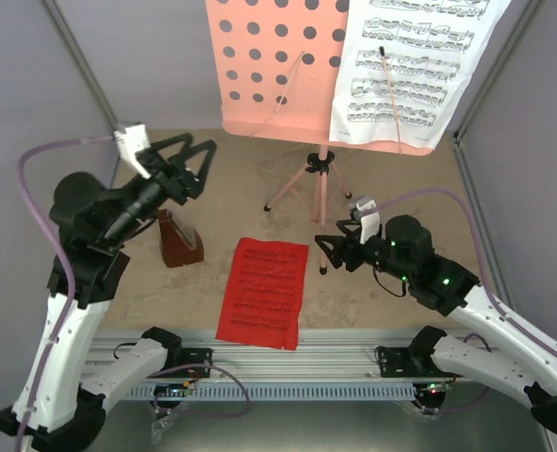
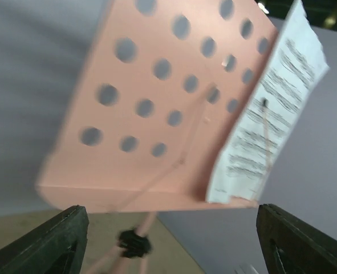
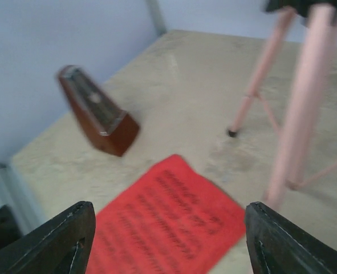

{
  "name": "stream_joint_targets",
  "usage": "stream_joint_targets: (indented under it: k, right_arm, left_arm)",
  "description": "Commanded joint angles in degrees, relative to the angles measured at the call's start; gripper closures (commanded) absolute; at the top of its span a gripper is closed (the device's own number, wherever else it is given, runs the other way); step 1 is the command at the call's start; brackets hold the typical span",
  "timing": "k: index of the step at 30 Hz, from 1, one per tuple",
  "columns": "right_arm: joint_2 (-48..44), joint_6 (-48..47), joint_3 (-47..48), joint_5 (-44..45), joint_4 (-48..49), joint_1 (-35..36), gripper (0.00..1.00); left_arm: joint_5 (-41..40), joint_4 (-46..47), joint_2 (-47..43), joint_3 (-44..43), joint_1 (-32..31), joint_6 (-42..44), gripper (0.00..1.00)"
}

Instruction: Pack up the instrument practice props

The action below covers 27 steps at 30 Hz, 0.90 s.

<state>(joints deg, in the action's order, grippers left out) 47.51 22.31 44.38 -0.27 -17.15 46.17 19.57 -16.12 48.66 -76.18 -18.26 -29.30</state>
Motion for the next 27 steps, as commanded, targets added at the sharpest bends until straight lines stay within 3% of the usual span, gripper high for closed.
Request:
stream_joint_targets:
  k: [1,5,12,16,27]
  right_arm:
    - [-1.70,-2.99,8.07,-14.85,-8.60,0.18,0.27]
    - [-1.76,-4.95,17.04,-14.87,-11.88,0.23,0.19]
    - [-2.64,-7.87,27.54,-6.28,-11.40,0.23,0.17]
    - [-1.35,-8.65,31.28,7.22,-11.85,0.23,0.19]
    - [3.39,-14.38,39.16,22.13,-10.47,0.23,0.21]
  left_arm:
    - [-0.29,-4.60,5.49,-3.89,-10.76,-0.66,0.17]
    - [-4.41,-6.68,12.24,-9.23,-19.81,2.23,0.17]
    - [-6.75,-7.32,23.90,-19.10,-28.25,4.02,0.17]
    - [-10.90,-8.84,28.78,-24.60,-29.20,3.94,0.16]
    - [-14.92,-10.86,37.02,-33.43,-29.20,3.52,0.17]
